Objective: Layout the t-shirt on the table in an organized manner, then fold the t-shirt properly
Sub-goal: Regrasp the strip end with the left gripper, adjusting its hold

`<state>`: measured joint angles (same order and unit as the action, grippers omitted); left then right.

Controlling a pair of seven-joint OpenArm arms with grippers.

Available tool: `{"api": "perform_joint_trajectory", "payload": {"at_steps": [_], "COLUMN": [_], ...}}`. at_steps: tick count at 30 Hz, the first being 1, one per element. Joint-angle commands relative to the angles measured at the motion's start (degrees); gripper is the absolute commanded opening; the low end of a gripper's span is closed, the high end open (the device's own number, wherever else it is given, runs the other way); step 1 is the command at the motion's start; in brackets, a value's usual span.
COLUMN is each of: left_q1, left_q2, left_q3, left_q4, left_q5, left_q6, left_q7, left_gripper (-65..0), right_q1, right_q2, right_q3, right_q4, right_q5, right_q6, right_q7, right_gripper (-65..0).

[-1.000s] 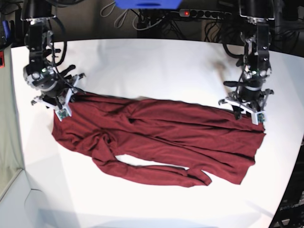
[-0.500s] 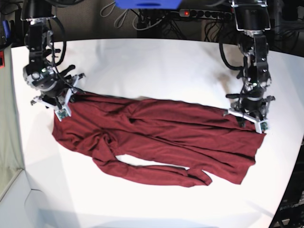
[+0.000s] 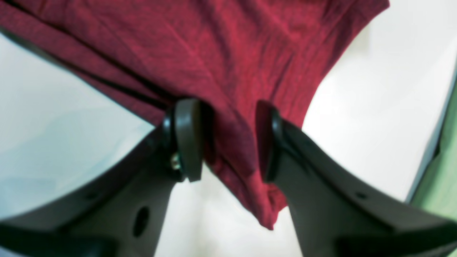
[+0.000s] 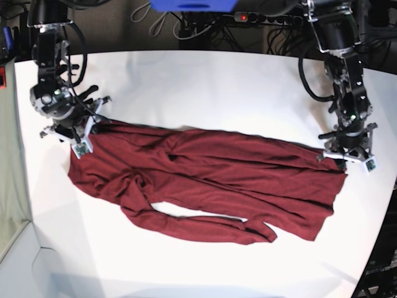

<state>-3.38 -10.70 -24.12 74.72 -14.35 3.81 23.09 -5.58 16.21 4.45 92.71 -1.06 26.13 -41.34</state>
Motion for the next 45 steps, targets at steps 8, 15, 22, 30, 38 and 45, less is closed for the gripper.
{"api": "perform_joint_trajectory", "payload": {"at_steps": [8, 15, 22, 30, 38, 45], "left_q1": [-0.6, -2.2, -5.2, -5.5, -5.5, -5.5], "left_q2": [-0.5, -0.6, -0.6, -0.8, -1.0, -1.0], "left_q3": [-0.2, -0.3, 0.1, 0.2, 0.2, -0.1], "left_q4": [-0.2, -1.4, -7.3, -8.1, -10.8, -11.4], "left_q5": [0.1, 0.1, 0.1, 0.2, 0.6, 0.6], "left_q6": [-0.1, -0.1, -0.1, -0.1, -0.1, -0.1], "left_q7": [-1.3, -1.4, -1.4, -1.5, -1.5, -1.5], "left_gripper": [-9.8, -9.3, -10.0, -31.8, -36.1, -55.3], "right_q1": [0.8, 0.8, 0.8, 0.8, 0.8, 0.8], "right_q2": [0.7, 0.7, 0.7, 0.8, 0.8, 0.9], "right_q3": [0.3, 0.3, 0.3, 0.3, 0.3, 0.3], "right_q4": [1.0, 1.0, 1.0, 1.0, 1.0, 1.0], "right_q5": [0.3, 0.3, 0.3, 0.3, 0.3, 0.3], "right_q6": [0.1, 0.1, 0.1, 0.1, 0.1, 0.1], "right_q7": [0.9, 0.9, 0.9, 0.9, 0.9, 0.9], "right_gripper": [-40.3, -40.3, -40.3, -40.3, -40.3, -40.3]}}
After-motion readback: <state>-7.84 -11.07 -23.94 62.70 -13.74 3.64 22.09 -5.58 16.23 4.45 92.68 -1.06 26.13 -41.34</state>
